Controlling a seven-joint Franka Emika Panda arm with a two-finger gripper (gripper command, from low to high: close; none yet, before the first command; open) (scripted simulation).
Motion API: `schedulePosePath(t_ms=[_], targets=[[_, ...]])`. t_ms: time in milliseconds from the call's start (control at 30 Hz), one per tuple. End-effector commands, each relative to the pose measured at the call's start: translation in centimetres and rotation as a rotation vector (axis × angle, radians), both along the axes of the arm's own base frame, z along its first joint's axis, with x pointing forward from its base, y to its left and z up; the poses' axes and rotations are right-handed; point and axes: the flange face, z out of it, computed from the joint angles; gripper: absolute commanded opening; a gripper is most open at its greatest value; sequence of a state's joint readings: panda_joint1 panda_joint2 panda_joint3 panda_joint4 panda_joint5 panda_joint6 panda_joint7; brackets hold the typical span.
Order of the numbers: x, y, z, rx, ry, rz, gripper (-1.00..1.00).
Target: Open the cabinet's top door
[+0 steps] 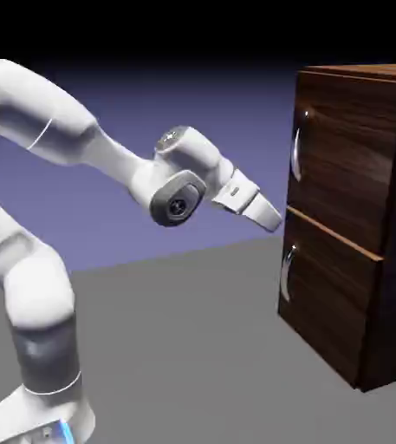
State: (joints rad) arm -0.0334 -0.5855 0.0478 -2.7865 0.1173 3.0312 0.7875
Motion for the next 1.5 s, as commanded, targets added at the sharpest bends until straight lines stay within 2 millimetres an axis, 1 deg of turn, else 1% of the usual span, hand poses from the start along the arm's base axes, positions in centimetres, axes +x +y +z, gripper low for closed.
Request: schedulePosePath(t_ms=[0,200,400,600,767,967,1133,1300,1467], targets=[[0.0,-0.2,0.6,0.038,-0.013,-0.039,0.0],[0.0,-1.4,3.9,0.275,-0.09,-0.254,0.0],[-0.3,-2.0,6.6,0.524,-0.169,-0.441,0.0],[-0.7,-1.9,8.8,0.783,-0.242,-0.6,0.0],[-1.0,-1.4,10.1,1.006,-0.295,-0.71,0.0],[-1.1,-0.3,11.1,1.281,-0.343,-0.819,0.0],[-0.9,1.0,11.4,1.513,-0.368,-0.891,0.0],[-0.4,2.6,11.3,1.749,-0.375,-0.949,0.0],[0.4,4.4,10.6,1.985,-0.363,-0.996,0.0]])
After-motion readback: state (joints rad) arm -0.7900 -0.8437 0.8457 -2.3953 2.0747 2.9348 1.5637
